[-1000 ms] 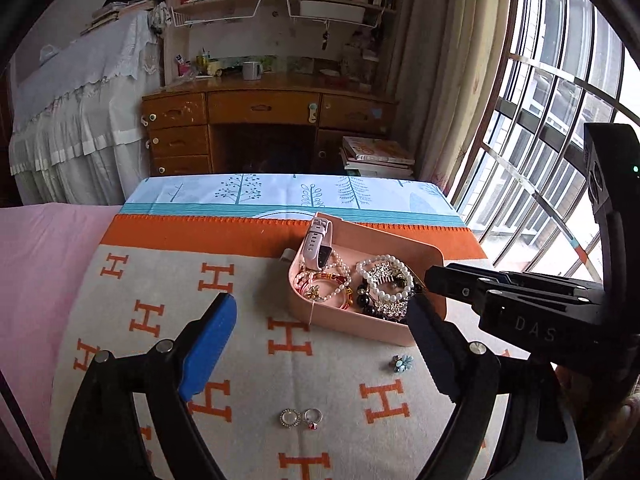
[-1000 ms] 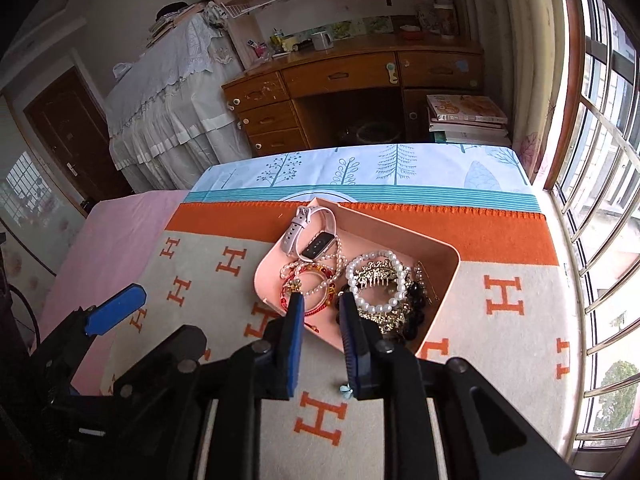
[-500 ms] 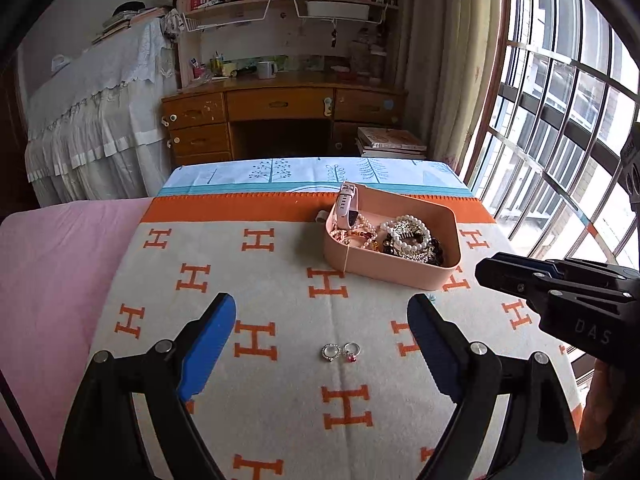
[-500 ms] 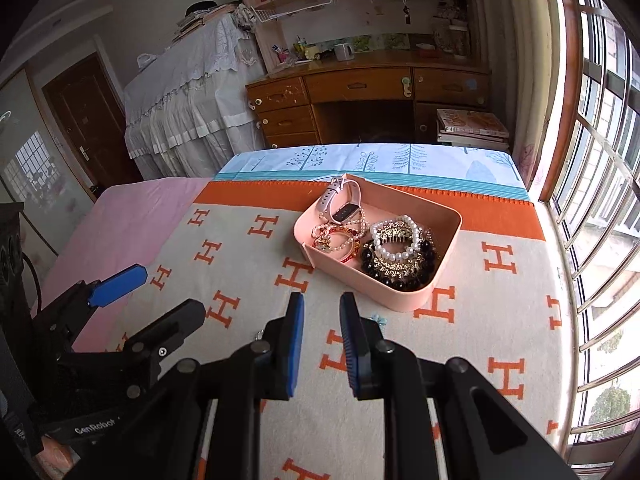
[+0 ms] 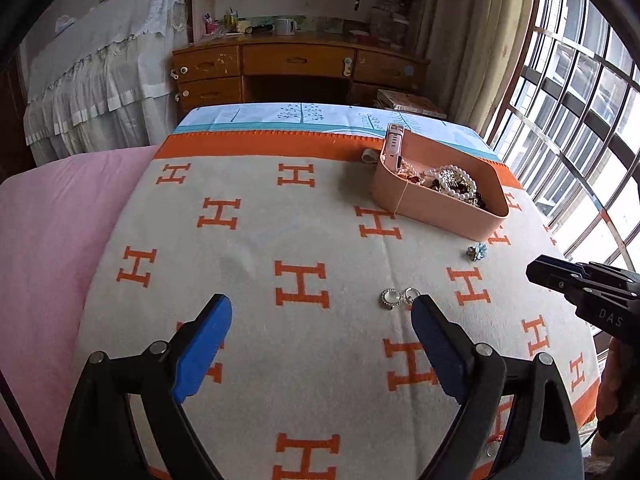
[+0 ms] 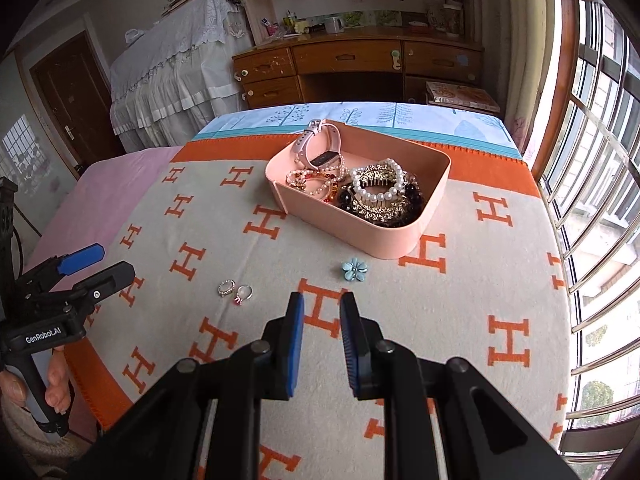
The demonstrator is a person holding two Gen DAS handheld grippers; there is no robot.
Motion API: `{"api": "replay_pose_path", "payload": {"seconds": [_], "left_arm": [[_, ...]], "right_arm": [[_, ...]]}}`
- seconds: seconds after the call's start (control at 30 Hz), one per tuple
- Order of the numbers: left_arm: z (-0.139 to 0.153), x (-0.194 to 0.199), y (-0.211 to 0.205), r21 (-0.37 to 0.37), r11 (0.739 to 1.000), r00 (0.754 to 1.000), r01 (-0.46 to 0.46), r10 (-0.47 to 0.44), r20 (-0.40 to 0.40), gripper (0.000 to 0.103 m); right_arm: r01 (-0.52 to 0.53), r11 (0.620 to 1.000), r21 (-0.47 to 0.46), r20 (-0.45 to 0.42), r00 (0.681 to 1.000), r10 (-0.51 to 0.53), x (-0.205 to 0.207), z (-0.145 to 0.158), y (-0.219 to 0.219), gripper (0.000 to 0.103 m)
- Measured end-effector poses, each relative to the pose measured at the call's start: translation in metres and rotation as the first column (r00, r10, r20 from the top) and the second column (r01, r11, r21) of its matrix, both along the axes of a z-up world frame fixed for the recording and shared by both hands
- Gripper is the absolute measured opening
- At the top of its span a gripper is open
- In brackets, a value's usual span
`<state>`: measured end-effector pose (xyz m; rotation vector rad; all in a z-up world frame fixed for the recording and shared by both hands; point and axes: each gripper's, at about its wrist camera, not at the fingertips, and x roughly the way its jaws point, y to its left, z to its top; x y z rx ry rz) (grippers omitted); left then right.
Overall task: Organize jewelry
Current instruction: 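Withdraw both tools from the tray toward the rings, then grasp the pearl-top ring with the left tool while the right tool grasps the red-stone ring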
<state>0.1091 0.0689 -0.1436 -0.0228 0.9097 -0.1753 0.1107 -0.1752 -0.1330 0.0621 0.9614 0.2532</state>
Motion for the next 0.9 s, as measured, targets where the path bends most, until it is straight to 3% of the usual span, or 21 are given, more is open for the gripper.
{"api": "replay_pose_path", "payload": {"seconds": [0.23, 0.4, 0.5, 0.6, 0.73, 0.9], "left_arm": [[-0.038, 0.012, -0.027, 0.057, 0.995, 0.996, 0.081, -0.078, -0.051, 0.090], [-0.047, 0.022, -0.043, 0.068, 0.989, 0.990, 0.134, -0.131, -0.051, 0.086], [-0.053, 0.030, -0.049, 0.068, 0.986, 0.987, 0.152, -0.147, -0.068, 0.073], [-0.062, 0.037, -0.052, 0.052, 0.987, 0.983, 0.150, -0.143, -0.113, 0.049], [-0.061, 0.037, -0.056, 0.041, 0.987, 0.982, 0.153, -0.147, -0.121, 0.036], [-0.061, 0.036, -0.065, 0.023, 0.984, 0.975, 0.179, -0.174, -0.141, 0.035]], "right_arm": [[-0.046, 0.998, 0.031, -0.062, 0.997, 0.048, 0.001, -0.031, 0.005, 0.019], [-0.106, 0.994, 0.024, -0.074, 0.991, 0.108, -0.003, -0.041, 0.021, 0.019], [-0.127, 0.991, 0.034, -0.076, 0.989, 0.129, -0.006, -0.045, 0.025, 0.019], [-0.132, 0.990, 0.042, -0.083, 0.987, 0.135, -0.006, -0.048, 0.025, 0.019], [-0.126, 0.991, 0.053, -0.095, 0.987, 0.131, -0.004, -0.052, 0.023, 0.019], [-0.115, 0.990, 0.076, -0.102, 0.987, 0.122, -0.001, -0.056, 0.017, 0.019]]}}
